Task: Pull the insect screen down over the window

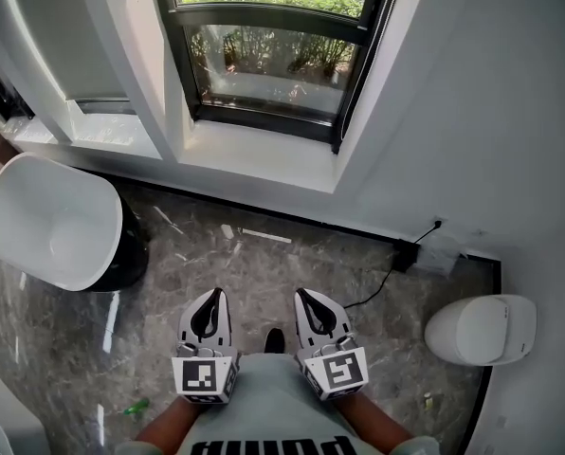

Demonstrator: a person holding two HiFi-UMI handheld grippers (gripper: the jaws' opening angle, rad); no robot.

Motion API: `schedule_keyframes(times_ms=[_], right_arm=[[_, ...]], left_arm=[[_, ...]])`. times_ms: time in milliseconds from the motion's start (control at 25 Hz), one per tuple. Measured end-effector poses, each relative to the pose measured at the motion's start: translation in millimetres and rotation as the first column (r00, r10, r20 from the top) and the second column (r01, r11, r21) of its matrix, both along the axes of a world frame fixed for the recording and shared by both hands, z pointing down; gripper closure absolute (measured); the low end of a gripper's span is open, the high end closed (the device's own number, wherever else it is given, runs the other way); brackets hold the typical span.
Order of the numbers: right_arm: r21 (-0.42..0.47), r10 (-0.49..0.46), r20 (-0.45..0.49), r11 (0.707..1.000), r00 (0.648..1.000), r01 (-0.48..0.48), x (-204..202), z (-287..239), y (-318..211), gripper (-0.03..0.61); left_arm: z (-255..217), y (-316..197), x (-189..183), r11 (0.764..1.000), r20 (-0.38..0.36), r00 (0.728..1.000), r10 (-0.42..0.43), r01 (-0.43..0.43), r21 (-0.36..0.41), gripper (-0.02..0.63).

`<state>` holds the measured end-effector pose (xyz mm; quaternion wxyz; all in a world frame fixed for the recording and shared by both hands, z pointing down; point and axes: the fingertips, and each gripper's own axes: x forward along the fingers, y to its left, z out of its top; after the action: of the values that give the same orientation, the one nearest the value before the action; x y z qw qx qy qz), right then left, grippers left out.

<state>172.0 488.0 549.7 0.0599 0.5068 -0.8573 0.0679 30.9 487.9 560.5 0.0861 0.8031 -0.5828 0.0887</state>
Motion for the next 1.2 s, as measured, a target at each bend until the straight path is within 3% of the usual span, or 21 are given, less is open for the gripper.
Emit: schedule_keyframes(times_ms=[240,520,760,1200], right_arm=[[-0.001,-0.017,0.006,1.0,1.0,0.017,-5.7,9.0,-11.1,0.583],[-0.041,0.001,0.015,0.999,1.0,0.0,-6.9,22.6,-37.4,0.583],[-0.053,0.039,0.027,0.998,0.999,-0.038,-15.9,27.1,-86.2,0.583],[0.006,0.105,-0.036,0.995,0.994,-0.105,-51.0,-7.2,-207.0,0.583]], left_arm=[[4.2,-9.6,-10.4,1.0,-0.017,1.0,-0.026,0.026,-0.003,0.6],[16.2,-45.9,-7.1,1.0,-0.048,0.999,0.01,-0.012,-0.027,0.601],[20.2,-95.8,-17.9,0.998,-0.029,0.999,0.03,-0.032,-0.06,0.6],[-19.2,-227.0,-49.5,0.992,-0.062,0.99,0.125,-0.123,0.027,0.601]])
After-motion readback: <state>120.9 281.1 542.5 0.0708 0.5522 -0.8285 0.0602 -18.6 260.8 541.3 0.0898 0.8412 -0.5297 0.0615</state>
